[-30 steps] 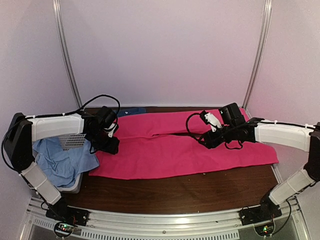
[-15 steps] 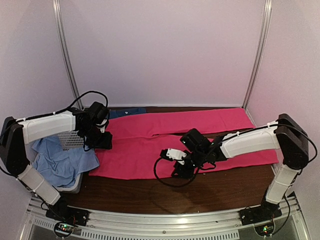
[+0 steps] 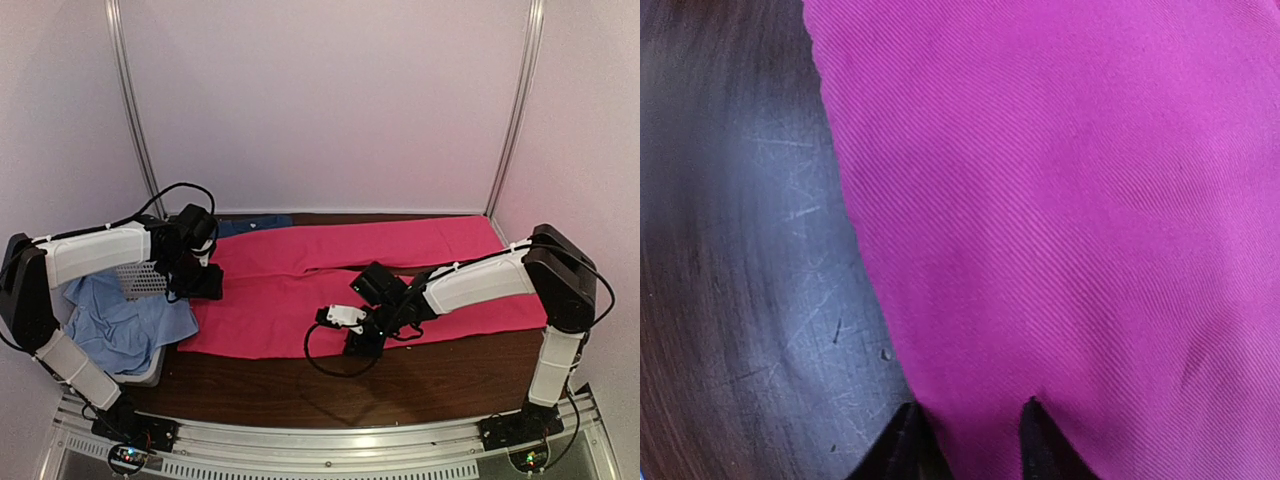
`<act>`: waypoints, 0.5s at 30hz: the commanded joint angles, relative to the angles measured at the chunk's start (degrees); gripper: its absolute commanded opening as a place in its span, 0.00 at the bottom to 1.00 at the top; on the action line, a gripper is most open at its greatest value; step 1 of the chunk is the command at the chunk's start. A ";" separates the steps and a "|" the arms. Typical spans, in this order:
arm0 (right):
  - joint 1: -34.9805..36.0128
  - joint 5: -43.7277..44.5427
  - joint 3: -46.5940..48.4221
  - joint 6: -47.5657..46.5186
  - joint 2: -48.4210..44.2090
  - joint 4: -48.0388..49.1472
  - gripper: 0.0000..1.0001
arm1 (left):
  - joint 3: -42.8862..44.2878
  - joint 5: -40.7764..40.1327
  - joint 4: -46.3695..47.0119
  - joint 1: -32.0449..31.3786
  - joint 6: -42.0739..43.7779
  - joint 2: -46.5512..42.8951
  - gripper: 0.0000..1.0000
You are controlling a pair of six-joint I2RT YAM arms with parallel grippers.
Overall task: Fold and stack the mixed laundry pile
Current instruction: Pick up the flattened trousers from the center of the board.
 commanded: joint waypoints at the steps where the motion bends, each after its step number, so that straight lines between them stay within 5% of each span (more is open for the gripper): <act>1: -0.83 3.39 1.39 -0.39 2.10 -2.57 0.14 | 1.12 0.15 0.91 0.48 -0.32 -0.95 0.59; 3: -1.64 5.37 2.21 0.29 1.13 -2.53 0.00 | 0.83 0.13 1.25 0.48 -0.23 -1.39 0.58; 15: -15.70 5.32 5.20 6.39 -4.35 2.37 0.00 | -0.76 2.61 4.98 -6.78 4.52 -1.38 0.50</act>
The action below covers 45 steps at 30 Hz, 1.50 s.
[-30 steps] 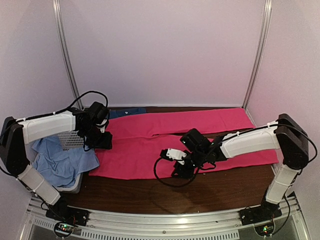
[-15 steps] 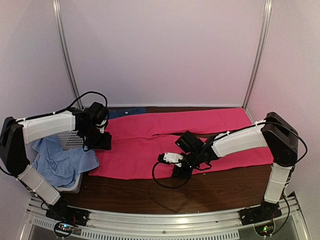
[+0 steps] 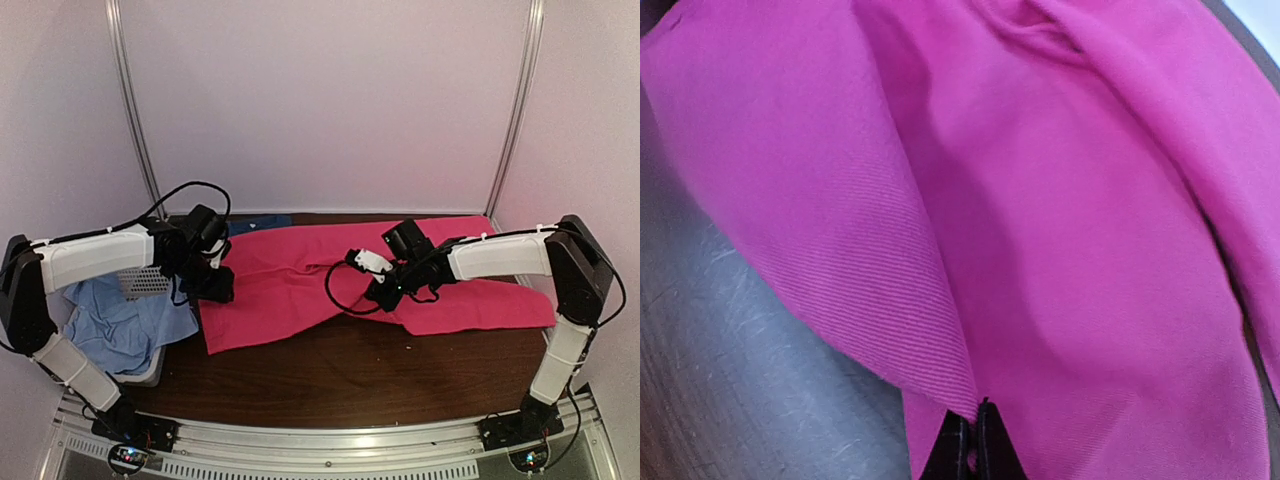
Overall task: Fold and stack the mixed laundry pile
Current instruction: Pick up the flattened trousers from the center of the board.
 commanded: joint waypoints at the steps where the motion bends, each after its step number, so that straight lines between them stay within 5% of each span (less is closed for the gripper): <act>1: -4.89 0.33 1.82 2.56 -0.36 2.18 0.00 | -1.20 2.06 3.62 -3.79 1.93 -0.39 0.49; 18: -6.72 -1.38 2.10 3.11 3.07 3.40 0.00 | -18.71 2.20 6.05 -10.11 -10.01 -8.17 0.44; 31: -6.70 -1.82 2.12 2.66 2.57 2.84 0.00 | -23.98 5.12 19.10 -10.22 -15.59 -2.73 0.43; 36: -6.55 -1.99 1.42 2.88 1.98 2.79 0.00 | -25.94 3.50 18.02 -10.21 -19.31 -2.27 0.34; 40: -5.96 -1.72 0.71 3.14 1.14 2.68 0.00 | -26.42 1.44 16.56 -10.22 -20.14 -5.52 0.01; 45: -2.72 1.27 0.37 2.92 -2.19 -0.16 0.00 | -20.02 -4.88 6.69 -10.22 -18.30 -13.13 0.00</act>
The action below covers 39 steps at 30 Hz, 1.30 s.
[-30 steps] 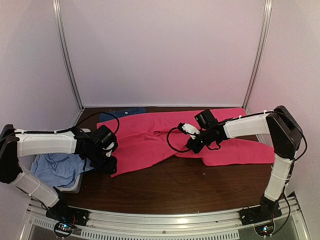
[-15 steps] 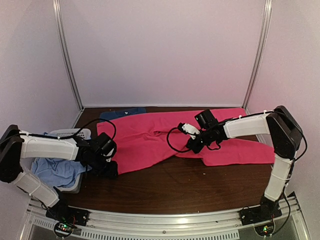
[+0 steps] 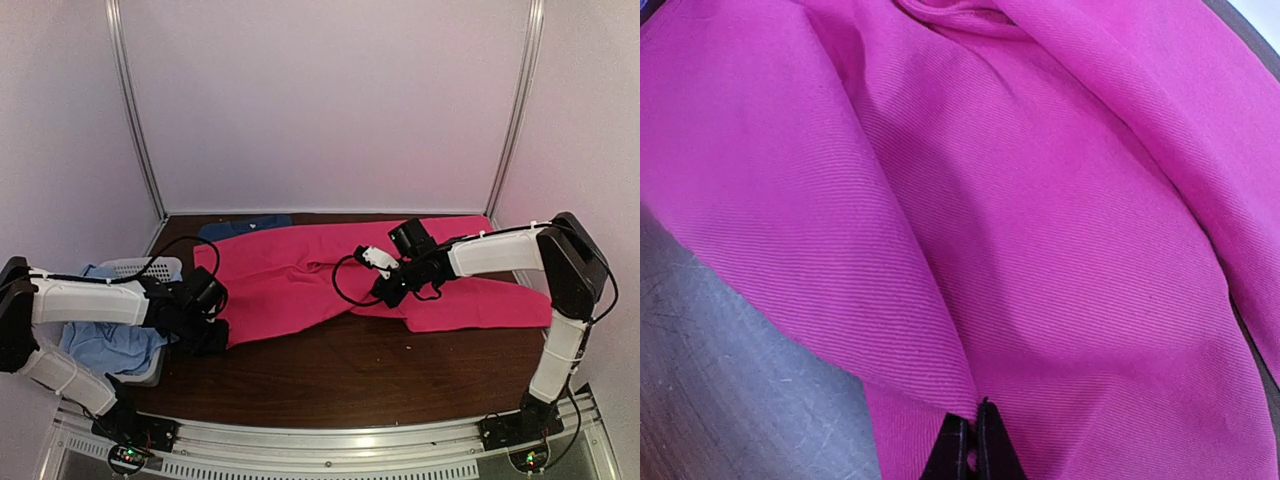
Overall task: Fold and stack the mixed laundry pile
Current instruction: Pick up the flattened trousers from the center of the board, then fold the flattened trousers at the center of the board.
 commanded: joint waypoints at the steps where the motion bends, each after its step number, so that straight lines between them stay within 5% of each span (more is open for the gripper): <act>1: 3.29 2.76 -0.53 0.68 -5.59 -3.43 0.00 | 6.88 -7.25 -10.39 -0.15 1.03 -6.76 0.00; 13: 3.40 11.47 14.00 -2.43 -6.58 -10.75 0.00 | 25.80 -11.68 -16.51 12.58 11.94 -6.46 0.00; 27: -2.03 10.67 56.76 -12.00 22.99 -23.18 0.00 | 43.97 -14.91 -10.93 26.05 19.14 12.25 0.00; 34: -2.95 10.76 73.47 -13.25 36.41 -19.98 0.00 | 50.78 -18.07 -9.65 27.75 19.99 22.25 0.00; 39: -3.19 11.18 74.08 -12.39 40.79 -10.10 0.00 | 54.18 -21.15 -9.10 29.07 20.09 28.28 0.00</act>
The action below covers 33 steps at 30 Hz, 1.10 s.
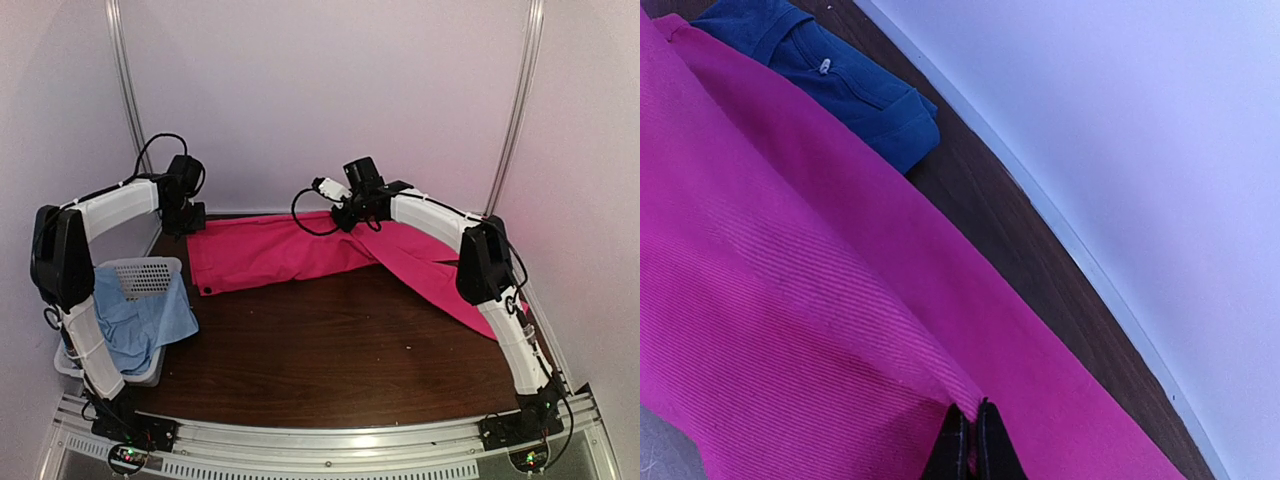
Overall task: Fold and stack the mixed laundry pile
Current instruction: Fold the flattened trousers at the center of the board, then adjust the flattened trousers at the center of the board.
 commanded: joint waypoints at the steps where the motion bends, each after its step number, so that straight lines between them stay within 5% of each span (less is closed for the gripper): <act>1: -0.78 2.30 2.17 0.24 3.07 9.83 0.00 | 4.02 -6.74 1.97 2.27 0.70 4.47 0.00; 3: -0.67 3.40 2.07 0.86 4.60 13.49 0.06 | 4.83 -8.68 2.08 2.39 0.54 7.14 0.00; 6: -0.73 6.90 1.85 2.37 5.82 16.44 0.46 | 5.96 -10.42 3.69 2.56 1.49 10.43 0.00; 8: -1.10 8.38 1.73 5.24 4.72 15.30 0.63 | 7.00 -9.64 4.88 2.57 3.44 11.58 0.19; 10: -2.06 7.16 -0.43 8.56 1.34 13.46 0.69 | 5.67 -6.92 8.32 2.26 6.26 9.87 0.48; 13: -4.68 2.85 -13.06 12.63 -8.25 14.49 0.72 | 2.56 -2.91 12.25 0.82 10.22 5.40 0.67; 19: -13.60 -5.26 -33.70 18.23 -22.54 16.38 0.74 | -2.49 5.78 10.08 -1.91 9.33 0.33 0.69; 26: -24.70 -5.97 -38.89 22.64 -21.79 13.18 0.62 | -11.52 12.18 14.02 -3.65 6.00 -2.76 0.68; 33: -26.83 -4.96 -33.43 22.18 -13.52 8.22 0.54 | -12.46 10.82 12.86 -5.86 7.36 -2.14 0.67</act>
